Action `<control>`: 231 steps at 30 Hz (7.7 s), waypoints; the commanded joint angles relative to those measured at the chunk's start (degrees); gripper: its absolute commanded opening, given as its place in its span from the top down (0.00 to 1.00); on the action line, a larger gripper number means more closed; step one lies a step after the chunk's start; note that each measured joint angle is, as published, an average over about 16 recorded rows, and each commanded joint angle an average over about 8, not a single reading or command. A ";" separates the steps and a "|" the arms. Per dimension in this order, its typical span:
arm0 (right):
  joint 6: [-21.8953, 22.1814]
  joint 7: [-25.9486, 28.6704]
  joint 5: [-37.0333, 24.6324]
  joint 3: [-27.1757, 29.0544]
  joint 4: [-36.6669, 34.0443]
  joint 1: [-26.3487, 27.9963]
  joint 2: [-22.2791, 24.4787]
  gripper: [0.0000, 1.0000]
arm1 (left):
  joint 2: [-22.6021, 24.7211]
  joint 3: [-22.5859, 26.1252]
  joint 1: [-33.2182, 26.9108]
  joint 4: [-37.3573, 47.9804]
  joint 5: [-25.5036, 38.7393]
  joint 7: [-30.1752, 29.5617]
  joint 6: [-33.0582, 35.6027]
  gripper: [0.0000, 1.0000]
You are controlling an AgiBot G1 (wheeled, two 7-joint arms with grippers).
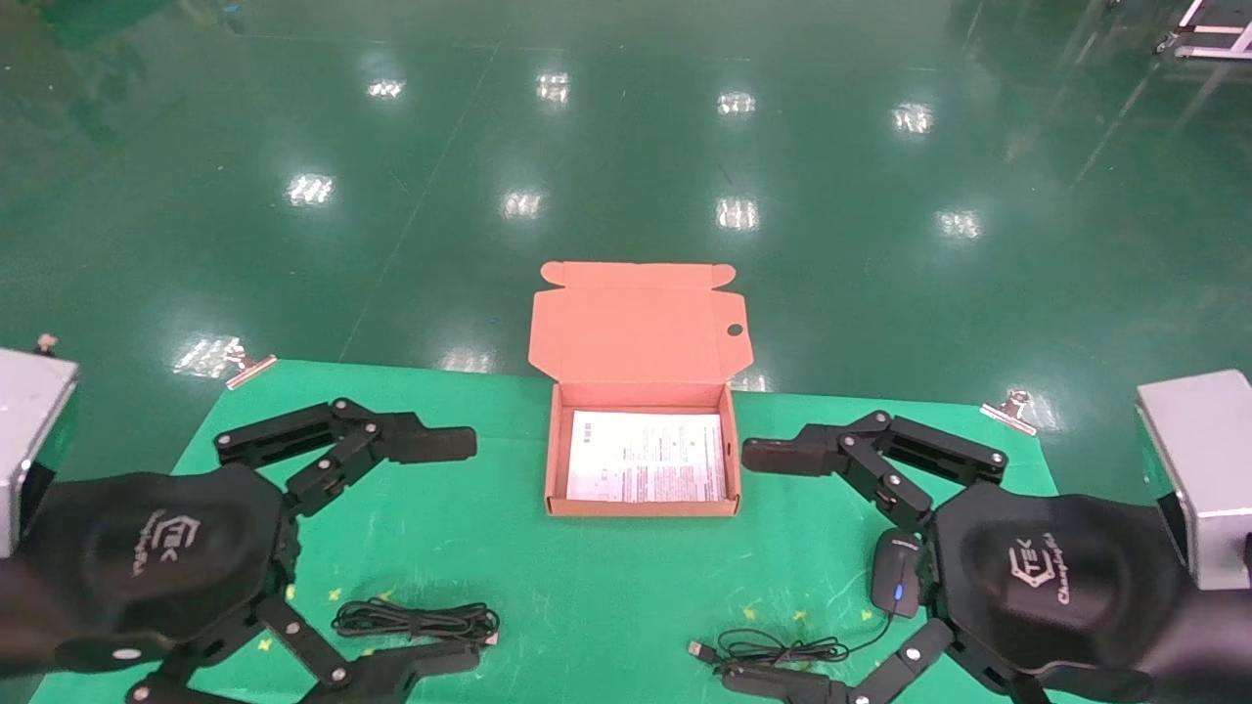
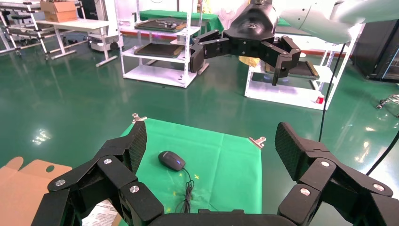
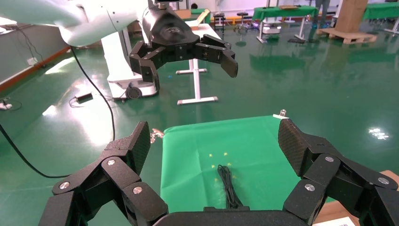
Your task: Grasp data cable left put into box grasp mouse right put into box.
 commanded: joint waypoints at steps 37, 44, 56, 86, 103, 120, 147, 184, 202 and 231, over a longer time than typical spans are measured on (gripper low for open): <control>-1.46 -13.83 -50.08 -43.97 3.64 31.69 -7.86 0.00 | 13.80 33.80 -27.17 -3.34 55.32 -0.39 0.19 0.00; 2.52 -12.27 -57.19 -46.94 3.54 30.26 -10.85 0.00 | 17.43 37.64 -25.36 -3.14 63.54 -1.87 -2.70 0.00; 12.51 -5.63 -66.56 -48.77 2.93 24.24 -13.37 0.00 | 20.68 40.17 -21.12 0.79 71.91 -9.57 -7.29 0.00; 26.58 0.43 -73.15 -49.09 -11.85 17.32 -21.94 0.08 | 31.26 37.86 -21.75 37.28 69.07 -1.58 -18.90 0.00; 29.59 -1.17 -72.79 -48.51 -15.04 16.88 -22.71 1.00 | 32.65 37.65 -22.58 41.82 68.76 1.20 -20.30 1.00; 29.05 -1.17 -73.02 -48.68 -14.50 17.09 -22.62 1.00 | 32.42 37.72 -22.47 41.01 68.84 0.87 -20.04 1.00; 28.83 -0.48 -73.11 -48.23 -13.70 17.96 -21.77 1.00 | 31.70 37.57 -23.05 40.12 68.74 0.94 -19.58 1.00; 48.07 0.22 -70.75 -34.96 -18.78 41.68 -32.24 1.00 | 29.42 32.14 -38.72 17.99 80.90 -5.82 -34.84 1.00; 49.86 -5.63 -65.17 -34.54 -20.66 39.72 -33.91 1.00 | 28.34 32.77 -38.16 16.79 85.39 -8.47 -35.44 1.00; 49.31 -8.83 -59.72 -37.86 -31.21 31.38 -42.39 1.00 | 23.47 34.47 -35.93 11.56 92.34 -15.84 -27.78 1.00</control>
